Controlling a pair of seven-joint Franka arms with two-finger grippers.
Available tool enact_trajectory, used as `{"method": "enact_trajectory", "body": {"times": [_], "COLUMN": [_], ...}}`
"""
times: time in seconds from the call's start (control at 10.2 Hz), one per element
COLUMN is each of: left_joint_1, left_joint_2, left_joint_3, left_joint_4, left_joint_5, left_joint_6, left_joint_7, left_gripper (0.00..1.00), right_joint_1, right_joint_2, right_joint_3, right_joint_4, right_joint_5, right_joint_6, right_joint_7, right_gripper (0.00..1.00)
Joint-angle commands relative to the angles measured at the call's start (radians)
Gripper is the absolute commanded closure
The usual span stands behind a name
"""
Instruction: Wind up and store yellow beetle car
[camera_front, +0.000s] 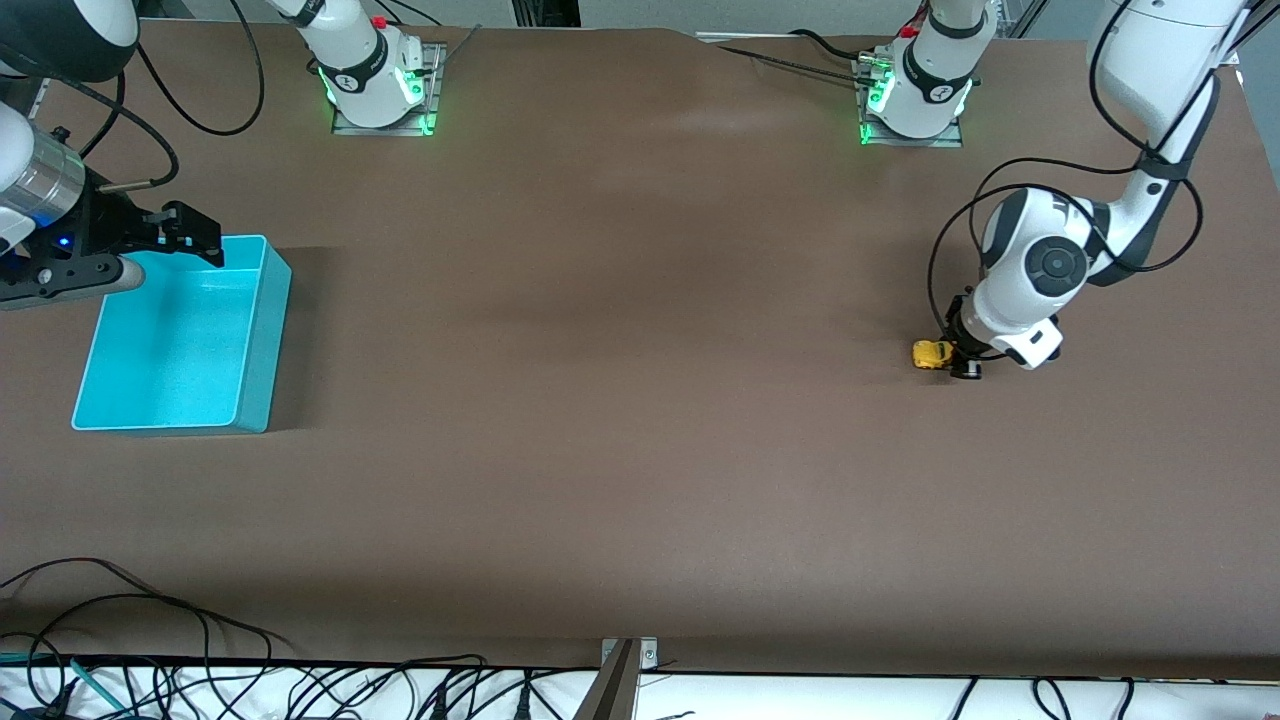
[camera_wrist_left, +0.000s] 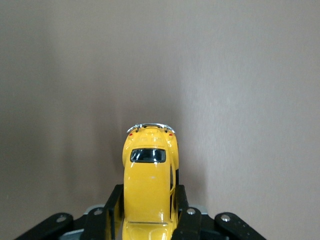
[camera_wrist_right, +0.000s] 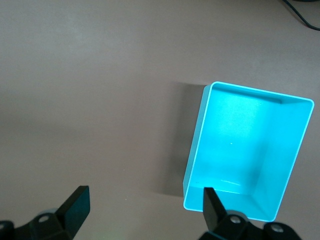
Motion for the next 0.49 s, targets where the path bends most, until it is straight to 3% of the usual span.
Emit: {"method": "enact_trajectory", "body": {"times": [0.0, 0.39], "left_joint_1": [0.057, 0.140], "left_joint_2": [0.138, 0.156], "left_joint_3": [0.010, 0.015], "left_joint_4": [0.073, 0.093], "left_joint_5": [0.106, 0.206], "left_joint_6": [0.038, 0.038], "left_joint_7": [-0.009, -0.007], "left_gripper": [1.00, 1.00], "right_joint_1": [0.008, 0.008], "right_joint_2": [-0.003, 0.006], "right_joint_3": [0.002, 0.002], "right_joint_4": [-0.005, -0.005], "right_joint_5": [0.017, 0.017], "right_joint_6": [-0.010, -0.006], "right_joint_7": [-0.012, -0.014], "right_gripper": [0.00, 0.00]}}
